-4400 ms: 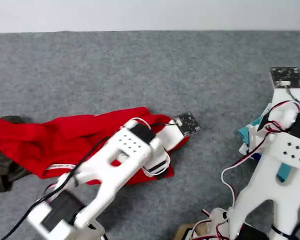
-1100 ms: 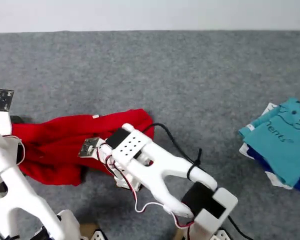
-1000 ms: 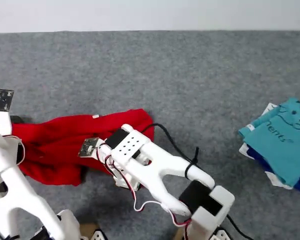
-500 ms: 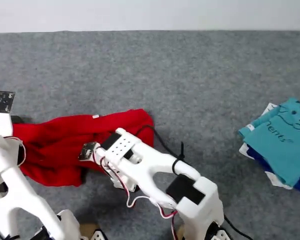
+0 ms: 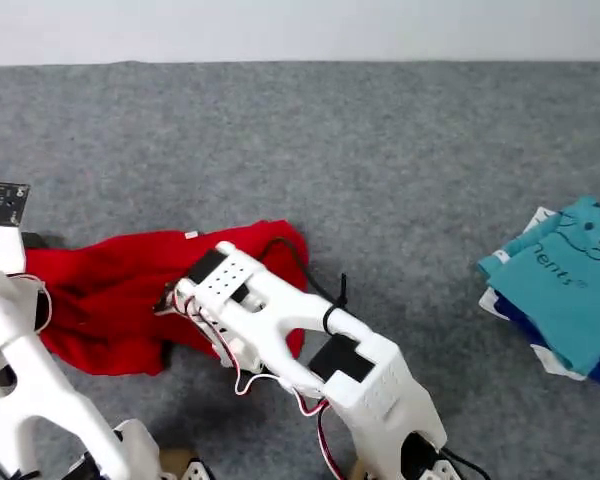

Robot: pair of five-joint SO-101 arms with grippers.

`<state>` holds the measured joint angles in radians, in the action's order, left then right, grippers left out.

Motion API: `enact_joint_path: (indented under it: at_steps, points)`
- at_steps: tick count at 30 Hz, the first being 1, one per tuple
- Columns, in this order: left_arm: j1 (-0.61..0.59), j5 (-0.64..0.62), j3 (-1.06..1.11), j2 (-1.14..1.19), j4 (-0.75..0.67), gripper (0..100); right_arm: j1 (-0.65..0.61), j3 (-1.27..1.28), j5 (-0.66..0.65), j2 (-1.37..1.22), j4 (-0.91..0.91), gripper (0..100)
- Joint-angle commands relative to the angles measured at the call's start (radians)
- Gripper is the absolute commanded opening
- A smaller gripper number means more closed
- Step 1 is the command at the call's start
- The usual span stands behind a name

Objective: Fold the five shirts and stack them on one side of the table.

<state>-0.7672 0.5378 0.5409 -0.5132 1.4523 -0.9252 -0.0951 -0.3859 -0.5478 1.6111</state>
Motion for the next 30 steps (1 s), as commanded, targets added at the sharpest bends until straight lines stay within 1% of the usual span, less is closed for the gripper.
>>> enact_joint_path:
  at_steps: [1,6,11,14,17,23,26,30]
  points:
    - [-0.006,0.003,-0.008,-0.032,-0.011,0,-0.001,-0.123,-0.011,0.068,0.076,1.0]
    - [-0.005,0.000,-0.070,-0.032,0.046,0,0.031,-0.253,-0.011,0.177,0.186,1.0]
    - [0.012,-0.092,-0.254,-0.032,0.160,0,0.160,-0.261,-0.011,0.366,0.182,1.0]
    - [0.066,-0.118,-0.371,-0.032,0.222,0,0.249,-0.261,-0.011,0.464,0.176,1.0]
    - [0.155,-0.175,-0.475,-0.032,0.272,0,0.344,-0.273,-0.011,0.573,0.148,1.0]
    - [0.282,-0.321,-0.753,-0.032,0.273,0,0.515,-0.402,-0.011,0.756,0.035,1.0]
    - [0.348,-0.358,-0.915,-0.032,0.273,0,0.567,-0.460,-0.011,0.811,0.015,1.0]
    - [0.400,-0.358,-1.107,-0.032,0.272,0,0.607,-0.546,-0.011,0.866,0.013,1.0]
